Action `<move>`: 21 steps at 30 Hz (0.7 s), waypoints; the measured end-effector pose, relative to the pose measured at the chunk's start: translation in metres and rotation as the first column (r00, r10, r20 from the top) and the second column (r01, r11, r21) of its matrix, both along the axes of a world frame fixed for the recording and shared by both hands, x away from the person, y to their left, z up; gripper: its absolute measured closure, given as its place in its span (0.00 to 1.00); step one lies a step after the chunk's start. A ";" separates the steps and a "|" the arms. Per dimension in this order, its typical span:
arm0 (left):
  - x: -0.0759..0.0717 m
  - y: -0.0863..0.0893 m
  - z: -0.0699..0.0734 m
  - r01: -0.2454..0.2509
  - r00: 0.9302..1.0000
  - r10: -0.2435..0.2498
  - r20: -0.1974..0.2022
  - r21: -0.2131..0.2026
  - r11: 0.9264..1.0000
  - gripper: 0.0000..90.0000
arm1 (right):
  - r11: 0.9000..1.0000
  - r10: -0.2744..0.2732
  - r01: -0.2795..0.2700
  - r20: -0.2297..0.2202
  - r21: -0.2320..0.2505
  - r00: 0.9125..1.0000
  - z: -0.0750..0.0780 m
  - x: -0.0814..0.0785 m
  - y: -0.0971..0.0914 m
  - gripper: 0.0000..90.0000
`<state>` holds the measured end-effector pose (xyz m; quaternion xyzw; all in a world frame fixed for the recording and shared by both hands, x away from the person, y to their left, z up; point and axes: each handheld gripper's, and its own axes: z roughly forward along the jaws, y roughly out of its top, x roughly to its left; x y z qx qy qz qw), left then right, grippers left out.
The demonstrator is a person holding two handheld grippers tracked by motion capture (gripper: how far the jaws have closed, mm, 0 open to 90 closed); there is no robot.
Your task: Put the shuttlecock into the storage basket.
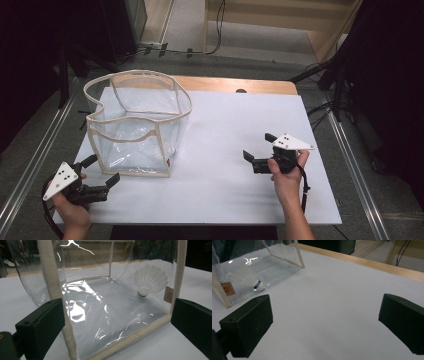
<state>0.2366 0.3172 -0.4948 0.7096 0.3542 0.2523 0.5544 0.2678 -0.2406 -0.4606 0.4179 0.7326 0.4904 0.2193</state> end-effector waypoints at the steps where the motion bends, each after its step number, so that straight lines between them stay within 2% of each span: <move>1: 0.000 0.000 0.000 0.000 1.000 0.000 0.000 0.000 1.000 0.00 | 1.000 -0.004 0.004 0.000 -0.003 1.000 -0.001 -0.001 -0.002 0.00; 12: 0.000 0.000 0.000 -0.003 1.000 0.003 -0.003 -0.003 1.000 0.00 | 0.999 -0.053 0.053 0.001 -0.005 0.999 -0.007 -0.010 -0.022 0.00; 21: 0.000 0.000 0.000 -0.003 1.000 0.003 -0.002 -0.003 1.000 0.00 | 0.996 -0.087 0.087 -0.015 -0.008 0.996 -0.014 -0.017 -0.038 0.00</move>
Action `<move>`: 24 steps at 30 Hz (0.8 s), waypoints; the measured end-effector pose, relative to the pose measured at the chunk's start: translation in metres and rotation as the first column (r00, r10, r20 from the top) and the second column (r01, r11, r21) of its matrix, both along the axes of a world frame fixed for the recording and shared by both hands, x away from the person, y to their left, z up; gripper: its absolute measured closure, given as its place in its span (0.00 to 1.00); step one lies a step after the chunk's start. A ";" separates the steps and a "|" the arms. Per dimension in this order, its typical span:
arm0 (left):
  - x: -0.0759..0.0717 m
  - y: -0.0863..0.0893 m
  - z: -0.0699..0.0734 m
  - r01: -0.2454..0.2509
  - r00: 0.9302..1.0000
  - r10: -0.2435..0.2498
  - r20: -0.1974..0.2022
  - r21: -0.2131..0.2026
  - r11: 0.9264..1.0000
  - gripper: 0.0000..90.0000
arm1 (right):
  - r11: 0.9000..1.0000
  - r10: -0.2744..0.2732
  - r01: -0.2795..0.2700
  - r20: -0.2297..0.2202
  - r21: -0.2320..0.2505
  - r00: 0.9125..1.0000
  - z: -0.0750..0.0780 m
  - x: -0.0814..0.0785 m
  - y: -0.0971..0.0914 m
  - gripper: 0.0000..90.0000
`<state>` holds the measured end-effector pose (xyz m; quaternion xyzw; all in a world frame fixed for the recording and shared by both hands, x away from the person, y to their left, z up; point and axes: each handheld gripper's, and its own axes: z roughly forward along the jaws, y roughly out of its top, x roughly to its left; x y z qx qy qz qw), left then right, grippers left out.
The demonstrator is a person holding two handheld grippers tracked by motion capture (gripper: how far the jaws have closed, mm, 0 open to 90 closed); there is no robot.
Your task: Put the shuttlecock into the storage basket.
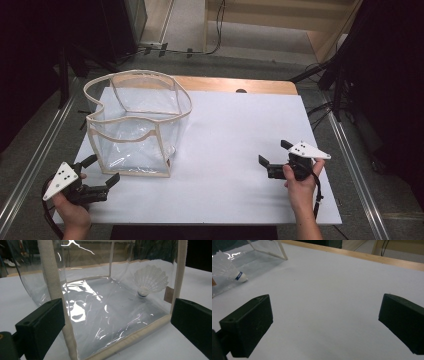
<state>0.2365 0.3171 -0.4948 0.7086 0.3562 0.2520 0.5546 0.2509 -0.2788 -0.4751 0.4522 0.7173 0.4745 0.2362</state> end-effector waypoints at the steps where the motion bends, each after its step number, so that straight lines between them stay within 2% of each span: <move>1: 0.000 0.000 0.000 -0.001 1.000 0.001 0.000 0.001 1.000 0.00 | 1.000 -0.006 0.006 -0.004 0.002 1.000 0.000 -0.001 -0.001 0.00; 24: 0.000 0.000 0.000 -0.002 1.000 0.002 0.001 0.003 1.000 0.00 | 0.999 -0.054 0.054 -0.026 -0.004 0.998 -0.011 -0.015 -0.028 0.00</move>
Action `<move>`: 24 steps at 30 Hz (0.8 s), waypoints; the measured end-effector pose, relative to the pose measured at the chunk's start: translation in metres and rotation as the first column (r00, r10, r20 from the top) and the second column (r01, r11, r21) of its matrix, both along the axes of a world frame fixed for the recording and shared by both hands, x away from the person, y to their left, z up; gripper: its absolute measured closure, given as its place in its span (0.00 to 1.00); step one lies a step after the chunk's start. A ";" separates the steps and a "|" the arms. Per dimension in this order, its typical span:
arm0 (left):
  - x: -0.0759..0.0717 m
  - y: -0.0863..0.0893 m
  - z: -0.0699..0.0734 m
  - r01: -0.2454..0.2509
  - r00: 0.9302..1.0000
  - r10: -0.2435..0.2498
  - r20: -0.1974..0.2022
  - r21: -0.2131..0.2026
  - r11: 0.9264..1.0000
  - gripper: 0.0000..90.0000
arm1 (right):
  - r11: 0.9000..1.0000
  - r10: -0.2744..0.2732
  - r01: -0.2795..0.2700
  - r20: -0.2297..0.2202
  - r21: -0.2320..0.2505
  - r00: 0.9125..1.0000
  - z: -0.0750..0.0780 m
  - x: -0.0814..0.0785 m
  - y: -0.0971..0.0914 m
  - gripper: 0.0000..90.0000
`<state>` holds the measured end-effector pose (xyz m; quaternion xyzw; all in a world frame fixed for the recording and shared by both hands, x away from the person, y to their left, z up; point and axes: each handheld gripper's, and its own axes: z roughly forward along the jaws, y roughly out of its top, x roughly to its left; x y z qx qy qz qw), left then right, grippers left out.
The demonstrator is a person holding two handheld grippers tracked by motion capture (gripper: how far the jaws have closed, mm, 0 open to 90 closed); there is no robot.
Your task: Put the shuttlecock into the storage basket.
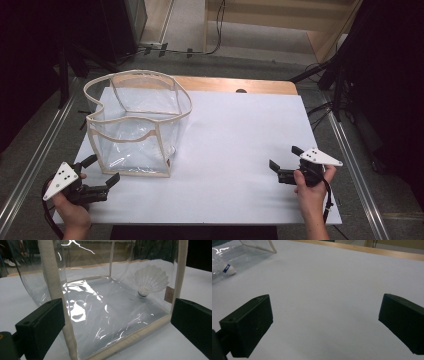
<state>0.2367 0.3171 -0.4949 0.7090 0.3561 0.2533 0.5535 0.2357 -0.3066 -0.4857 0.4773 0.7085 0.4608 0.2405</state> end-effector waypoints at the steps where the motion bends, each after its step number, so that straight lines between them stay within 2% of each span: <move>1: 0.000 0.000 0.000 0.001 1.000 -0.001 0.001 0.000 1.000 0.00 | 1.000 -0.004 0.004 0.000 0.005 1.000 0.000 -0.001 -0.002 0.00; 15: 0.000 -0.001 0.000 0.000 1.000 0.000 0.000 0.009 1.000 0.00 | 0.999 -0.031 0.031 -0.008 0.008 0.999 -0.006 -0.011 -0.019 0.00; 24: 0.000 -0.001 0.000 -0.004 1.000 0.004 -0.001 0.010 1.000 0.00 | 0.999 -0.048 0.048 -0.007 0.001 0.999 -0.004 -0.016 -0.030 0.00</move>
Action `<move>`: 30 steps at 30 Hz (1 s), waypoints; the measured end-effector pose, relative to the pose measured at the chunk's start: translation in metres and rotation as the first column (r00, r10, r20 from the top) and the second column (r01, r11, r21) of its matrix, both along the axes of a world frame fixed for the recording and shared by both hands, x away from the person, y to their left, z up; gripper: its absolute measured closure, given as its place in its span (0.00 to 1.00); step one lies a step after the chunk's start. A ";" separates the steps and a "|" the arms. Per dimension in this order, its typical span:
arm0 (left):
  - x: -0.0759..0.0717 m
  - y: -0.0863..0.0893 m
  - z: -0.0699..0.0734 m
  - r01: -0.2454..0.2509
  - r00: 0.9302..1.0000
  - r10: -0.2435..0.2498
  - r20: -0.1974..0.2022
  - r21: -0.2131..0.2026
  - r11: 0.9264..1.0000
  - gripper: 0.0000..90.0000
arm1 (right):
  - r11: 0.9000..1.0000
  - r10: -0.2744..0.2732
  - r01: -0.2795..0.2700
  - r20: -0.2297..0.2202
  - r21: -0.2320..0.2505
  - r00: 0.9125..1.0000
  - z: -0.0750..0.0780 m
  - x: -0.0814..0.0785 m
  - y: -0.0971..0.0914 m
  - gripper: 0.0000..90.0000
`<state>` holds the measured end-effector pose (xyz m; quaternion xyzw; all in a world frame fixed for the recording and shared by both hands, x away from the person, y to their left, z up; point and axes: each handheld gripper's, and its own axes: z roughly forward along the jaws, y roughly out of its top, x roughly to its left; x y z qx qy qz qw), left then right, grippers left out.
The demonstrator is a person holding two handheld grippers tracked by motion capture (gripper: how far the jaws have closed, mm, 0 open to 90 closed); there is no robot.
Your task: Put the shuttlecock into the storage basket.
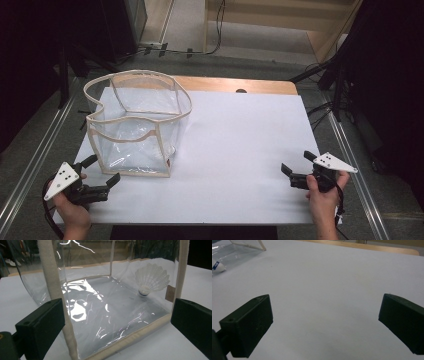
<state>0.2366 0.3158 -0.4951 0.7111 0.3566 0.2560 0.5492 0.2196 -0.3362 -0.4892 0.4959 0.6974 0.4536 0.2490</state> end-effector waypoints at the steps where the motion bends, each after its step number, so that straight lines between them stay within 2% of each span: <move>1: 0.000 0.000 0.000 0.001 1.000 -0.001 0.000 0.004 1.000 0.00 | 1.000 -0.005 0.005 0.000 -0.002 1.000 0.000 -0.001 -0.001 0.00; 17: 0.000 -0.001 0.000 0.001 1.000 -0.001 0.001 0.008 1.000 0.00 | 0.999 -0.048 0.048 -0.011 0.018 0.999 -0.013 -0.015 -0.022 0.00; 26: 0.000 -0.002 0.000 0.003 1.000 -0.003 0.003 0.017 1.000 0.00 | 0.998 -0.055 0.055 0.008 0.026 0.998 -0.017 -0.019 -0.027 0.00; 30: 0.001 -0.002 0.000 0.004 1.000 -0.004 0.002 0.015 1.000 0.00 | 0.997 -0.056 0.054 0.042 0.053 0.998 -0.019 -0.022 -0.033 0.00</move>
